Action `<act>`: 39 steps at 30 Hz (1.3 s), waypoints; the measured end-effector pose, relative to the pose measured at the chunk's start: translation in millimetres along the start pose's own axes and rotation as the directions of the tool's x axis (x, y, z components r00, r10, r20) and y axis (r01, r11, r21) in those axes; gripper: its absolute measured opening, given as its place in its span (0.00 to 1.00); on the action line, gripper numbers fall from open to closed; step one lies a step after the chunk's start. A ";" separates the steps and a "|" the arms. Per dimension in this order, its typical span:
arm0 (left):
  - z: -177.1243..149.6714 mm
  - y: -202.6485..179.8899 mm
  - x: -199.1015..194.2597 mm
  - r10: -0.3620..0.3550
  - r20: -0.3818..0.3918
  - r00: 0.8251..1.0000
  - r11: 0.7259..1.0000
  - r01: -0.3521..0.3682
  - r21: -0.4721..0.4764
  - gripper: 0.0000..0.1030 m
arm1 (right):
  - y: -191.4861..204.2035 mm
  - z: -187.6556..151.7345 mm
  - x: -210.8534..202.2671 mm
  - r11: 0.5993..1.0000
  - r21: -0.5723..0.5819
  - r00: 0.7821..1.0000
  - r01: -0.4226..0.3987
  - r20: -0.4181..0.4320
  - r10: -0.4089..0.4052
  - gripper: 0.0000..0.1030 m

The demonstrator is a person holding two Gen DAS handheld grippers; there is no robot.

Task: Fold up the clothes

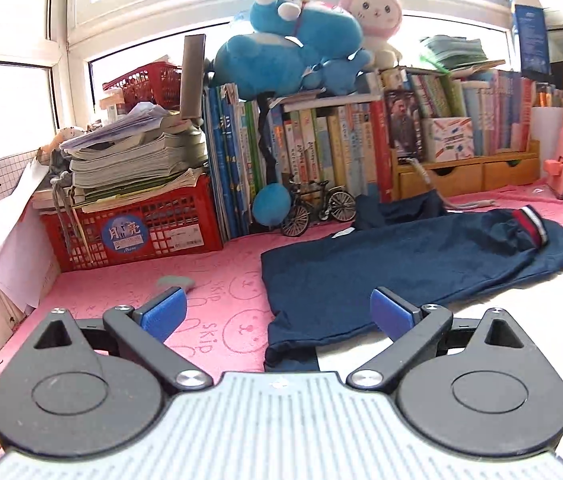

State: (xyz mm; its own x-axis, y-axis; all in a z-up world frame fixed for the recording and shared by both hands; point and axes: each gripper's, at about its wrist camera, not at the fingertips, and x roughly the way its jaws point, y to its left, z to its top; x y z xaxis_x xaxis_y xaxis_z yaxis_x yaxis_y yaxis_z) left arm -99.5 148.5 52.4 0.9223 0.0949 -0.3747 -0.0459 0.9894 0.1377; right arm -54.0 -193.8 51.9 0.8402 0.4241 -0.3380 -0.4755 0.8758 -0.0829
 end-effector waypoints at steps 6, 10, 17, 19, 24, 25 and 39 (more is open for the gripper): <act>-45.9 -17.3 -50.6 -0.009 -0.093 0.996 1.000 0.010 0.010 0.98 | -4.4 -26.9 -92.1 0.994 -0.102 0.994 -0.035 -0.105 0.024 1.00; -73.5 -25.4 -76.5 -0.123 -0.218 0.968 0.990 0.106 -0.089 0.97 | 5.7 -74.3 -118.8 0.977 0.083 0.950 -0.197 -0.232 0.211 0.91; -97.3 -22.7 -85.1 -0.298 -0.297 0.907 0.944 0.233 -0.235 0.97 | 17.8 -135.9 -120.5 0.925 0.280 0.867 -0.258 -0.355 0.349 0.88; -104.8 -23.4 -78.8 -0.309 -0.306 0.900 0.934 0.226 -0.278 0.97 | 10.1 -146.2 -111.2 0.908 0.334 0.859 -0.255 -0.352 0.371 0.81; -122.9 -24.6 -67.3 -0.313 -0.318 0.895 0.909 0.185 -0.374 0.97 | -5.3 -167.6 -82.0 0.893 0.396 0.846 -0.215 -0.381 0.373 0.70; -125.6 -24.3 -65.6 -0.303 -0.325 0.896 0.910 0.171 -0.379 0.97 | -6.5 -170.3 -79.2 0.896 0.394 0.846 -0.205 -0.389 0.365 0.70; -152.9 -10.3 -38.8 -0.499 -0.215 0.840 0.724 0.267 -0.636 0.80 | -26.4 -190.3 -52.3 0.776 0.572 0.808 -0.266 -0.306 0.503 0.50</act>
State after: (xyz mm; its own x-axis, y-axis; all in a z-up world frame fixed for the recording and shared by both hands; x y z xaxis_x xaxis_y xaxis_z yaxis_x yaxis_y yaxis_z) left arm -193.5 151.5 -74.7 0.7145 -0.3901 -0.5808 -0.0309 0.8117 -0.5832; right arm -135.0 -282.9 -106.6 0.3602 0.7126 -0.6020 -0.4436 0.6985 0.5615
